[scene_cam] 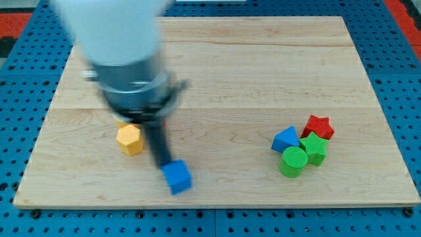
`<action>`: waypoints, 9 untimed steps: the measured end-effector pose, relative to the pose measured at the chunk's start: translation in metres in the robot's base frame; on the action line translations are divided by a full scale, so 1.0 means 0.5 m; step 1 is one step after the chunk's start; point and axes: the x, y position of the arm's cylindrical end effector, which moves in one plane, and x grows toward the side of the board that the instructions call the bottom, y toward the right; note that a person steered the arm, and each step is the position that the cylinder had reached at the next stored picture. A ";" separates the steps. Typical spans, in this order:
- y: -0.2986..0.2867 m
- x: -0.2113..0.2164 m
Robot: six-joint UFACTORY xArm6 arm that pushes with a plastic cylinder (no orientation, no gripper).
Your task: Place the cube on the left side of triangle
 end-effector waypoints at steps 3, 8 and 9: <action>0.107 0.100; 0.002 0.041; -0.220 0.018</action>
